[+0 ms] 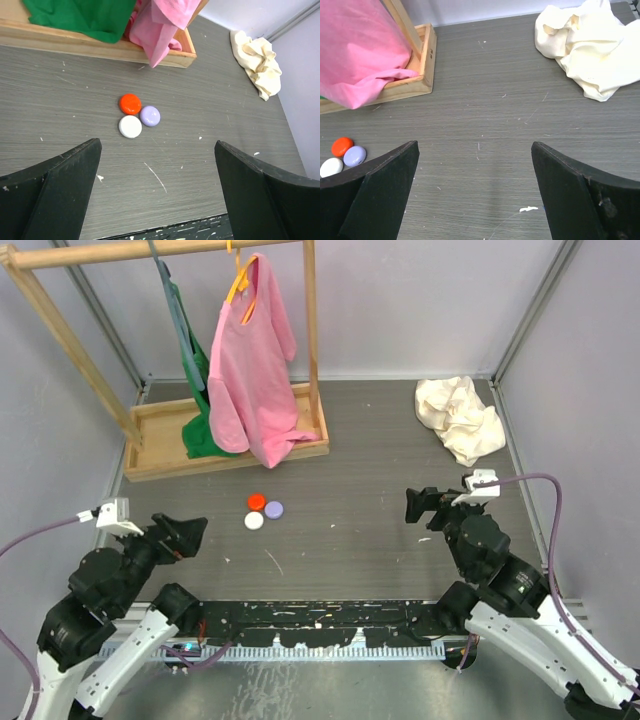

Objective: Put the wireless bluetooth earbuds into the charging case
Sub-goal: Reset both arms

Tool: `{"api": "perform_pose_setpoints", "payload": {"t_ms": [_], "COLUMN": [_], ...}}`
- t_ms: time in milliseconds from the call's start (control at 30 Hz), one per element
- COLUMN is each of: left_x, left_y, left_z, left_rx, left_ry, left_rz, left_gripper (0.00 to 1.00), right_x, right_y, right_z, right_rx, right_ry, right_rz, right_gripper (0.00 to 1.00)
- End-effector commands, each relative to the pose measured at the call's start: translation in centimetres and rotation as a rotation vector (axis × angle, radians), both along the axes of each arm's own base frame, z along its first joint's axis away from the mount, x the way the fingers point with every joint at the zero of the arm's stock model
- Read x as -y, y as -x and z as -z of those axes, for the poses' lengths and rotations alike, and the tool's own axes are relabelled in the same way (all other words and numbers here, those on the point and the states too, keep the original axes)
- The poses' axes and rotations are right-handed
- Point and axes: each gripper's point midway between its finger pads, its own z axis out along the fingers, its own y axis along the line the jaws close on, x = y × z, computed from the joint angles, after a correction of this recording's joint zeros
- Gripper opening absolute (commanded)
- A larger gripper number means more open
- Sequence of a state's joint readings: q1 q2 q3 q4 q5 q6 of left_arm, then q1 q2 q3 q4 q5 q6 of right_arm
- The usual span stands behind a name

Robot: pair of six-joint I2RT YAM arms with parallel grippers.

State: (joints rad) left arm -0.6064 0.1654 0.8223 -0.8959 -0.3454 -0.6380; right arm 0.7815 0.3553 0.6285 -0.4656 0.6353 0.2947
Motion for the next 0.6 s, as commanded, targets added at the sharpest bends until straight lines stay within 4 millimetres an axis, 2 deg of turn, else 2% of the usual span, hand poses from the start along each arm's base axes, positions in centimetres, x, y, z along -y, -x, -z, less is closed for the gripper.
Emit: {"api": "perform_pose_setpoints", "payload": {"t_ms": [0,100,300,567], "left_x": [-1.5,-1.6,-1.7,-1.8], "left_y": [0.8,0.8,0.2,0.3], "left_z": [0.3,0.5,1.7,1.7], "left_rx": [0.066,0.131,0.083,0.108], "left_ry": [-0.069,-0.08,-0.13,-0.122], "left_rz": [-0.006,0.001,-0.013,-0.014], "left_gripper": [0.98,0.98,0.98,0.98], "right_x": [0.8,1.0,1.6,1.6], "right_y": [0.1,0.1,0.4,0.6], "right_z": [-0.8,-0.7,-0.8,-1.5], "right_rx": [0.016,0.014,0.017,0.038], "right_ry": [-0.071,-0.068,-0.082,-0.084], "right_rz": [0.055,0.06,0.082,0.065], "right_gripper": [1.0,1.0,1.0,1.0]}}
